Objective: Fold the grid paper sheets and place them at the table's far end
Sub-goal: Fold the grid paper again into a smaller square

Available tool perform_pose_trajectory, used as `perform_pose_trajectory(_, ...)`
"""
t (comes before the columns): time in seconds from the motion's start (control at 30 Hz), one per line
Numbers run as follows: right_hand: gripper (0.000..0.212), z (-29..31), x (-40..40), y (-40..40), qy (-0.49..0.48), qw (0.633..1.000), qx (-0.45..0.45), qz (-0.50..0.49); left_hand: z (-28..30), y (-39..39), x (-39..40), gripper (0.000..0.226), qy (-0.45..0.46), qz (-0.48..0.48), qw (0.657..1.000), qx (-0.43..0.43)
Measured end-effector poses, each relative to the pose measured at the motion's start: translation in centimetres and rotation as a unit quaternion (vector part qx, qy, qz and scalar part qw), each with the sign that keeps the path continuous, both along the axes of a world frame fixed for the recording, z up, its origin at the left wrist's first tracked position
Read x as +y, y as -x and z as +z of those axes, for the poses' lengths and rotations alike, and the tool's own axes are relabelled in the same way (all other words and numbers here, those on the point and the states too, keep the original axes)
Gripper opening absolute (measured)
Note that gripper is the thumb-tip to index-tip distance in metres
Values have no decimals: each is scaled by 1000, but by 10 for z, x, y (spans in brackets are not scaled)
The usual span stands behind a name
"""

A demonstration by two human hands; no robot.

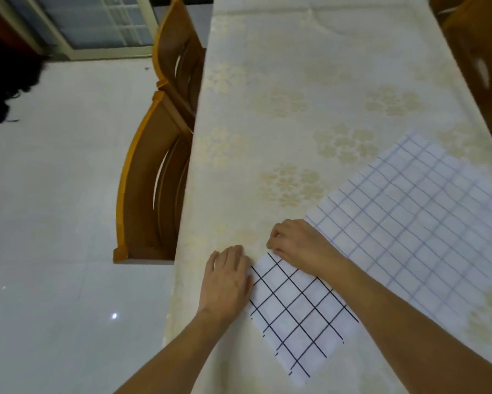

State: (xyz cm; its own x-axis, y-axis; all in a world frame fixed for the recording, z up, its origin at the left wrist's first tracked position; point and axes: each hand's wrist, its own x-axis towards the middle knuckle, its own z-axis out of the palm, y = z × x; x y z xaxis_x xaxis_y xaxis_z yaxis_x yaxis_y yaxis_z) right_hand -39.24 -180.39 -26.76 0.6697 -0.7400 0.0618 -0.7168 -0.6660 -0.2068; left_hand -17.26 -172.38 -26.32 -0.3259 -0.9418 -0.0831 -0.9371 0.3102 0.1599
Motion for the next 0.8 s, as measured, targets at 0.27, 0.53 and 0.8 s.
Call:
perform_pose_trajectory(0.27, 25, -16, 3, -4, 0, 999, -25, 44, -10, 9, 7, 36, -21, 34, 999, -15)
perform_pose_trajectory(0.53, 14, -18, 5, -6, -2, 998, -15, 58, -20, 11, 15, 41, -12, 48, 999, -2)
perform_pose_trajectory(0.8, 7, -17, 13, -8, 17, 998, -38, 39, -21, 9, 13, 37, -13, 69, 996, 53)
